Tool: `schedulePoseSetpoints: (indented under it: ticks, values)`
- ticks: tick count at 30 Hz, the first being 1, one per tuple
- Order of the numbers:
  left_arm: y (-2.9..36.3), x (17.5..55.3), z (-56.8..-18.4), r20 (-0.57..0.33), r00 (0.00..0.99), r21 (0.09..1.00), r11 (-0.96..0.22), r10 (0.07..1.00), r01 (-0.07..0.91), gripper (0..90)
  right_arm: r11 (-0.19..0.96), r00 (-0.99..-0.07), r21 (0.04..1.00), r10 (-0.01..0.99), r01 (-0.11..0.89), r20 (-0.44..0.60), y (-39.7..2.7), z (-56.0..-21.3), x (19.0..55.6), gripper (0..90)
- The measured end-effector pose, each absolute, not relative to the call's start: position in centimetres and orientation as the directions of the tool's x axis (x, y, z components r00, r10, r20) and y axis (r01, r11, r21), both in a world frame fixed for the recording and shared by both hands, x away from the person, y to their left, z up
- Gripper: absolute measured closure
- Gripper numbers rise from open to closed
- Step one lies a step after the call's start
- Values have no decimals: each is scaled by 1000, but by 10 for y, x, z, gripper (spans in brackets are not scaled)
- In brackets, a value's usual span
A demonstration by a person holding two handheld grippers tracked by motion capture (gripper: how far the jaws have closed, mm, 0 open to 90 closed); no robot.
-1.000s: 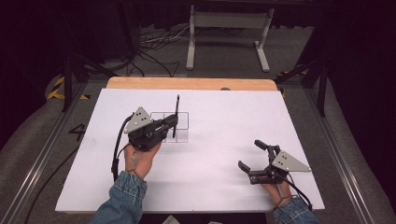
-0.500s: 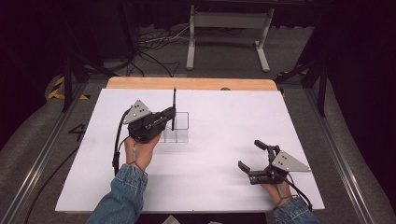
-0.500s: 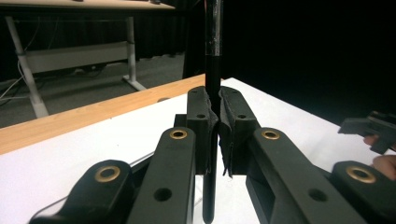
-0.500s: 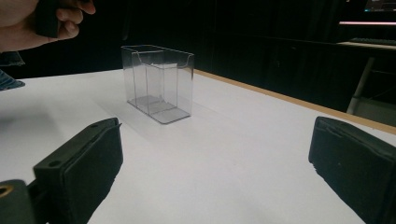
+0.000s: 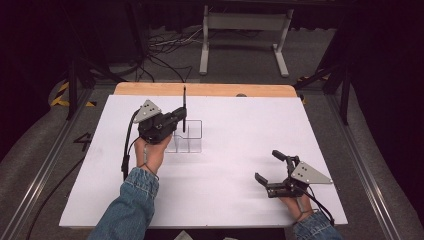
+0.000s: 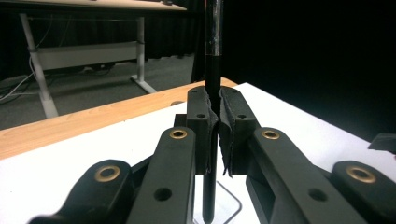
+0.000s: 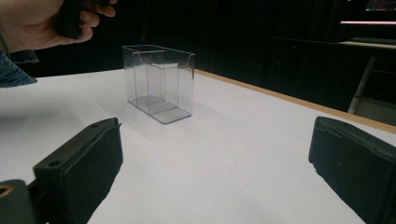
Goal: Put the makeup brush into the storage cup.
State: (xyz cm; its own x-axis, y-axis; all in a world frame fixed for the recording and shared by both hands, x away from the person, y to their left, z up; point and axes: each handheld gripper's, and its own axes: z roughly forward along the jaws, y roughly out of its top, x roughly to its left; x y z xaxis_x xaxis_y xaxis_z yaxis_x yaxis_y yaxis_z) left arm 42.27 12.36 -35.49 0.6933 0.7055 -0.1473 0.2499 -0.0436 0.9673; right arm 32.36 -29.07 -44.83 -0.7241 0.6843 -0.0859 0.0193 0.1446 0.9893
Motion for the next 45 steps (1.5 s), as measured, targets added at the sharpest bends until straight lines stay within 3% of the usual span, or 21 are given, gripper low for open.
schedulePoseSetpoints:
  ticks: [22,45]
  values:
    - [126,441,-377,-144,680,975,-14,719,222,828,145,-725,989,684,26,-81,-291,-449,324,32]
    - [127,430,-403,-114,646,974,-42,755,221,828,147,-729,989,679,26,-82,-290,-449,324,35]
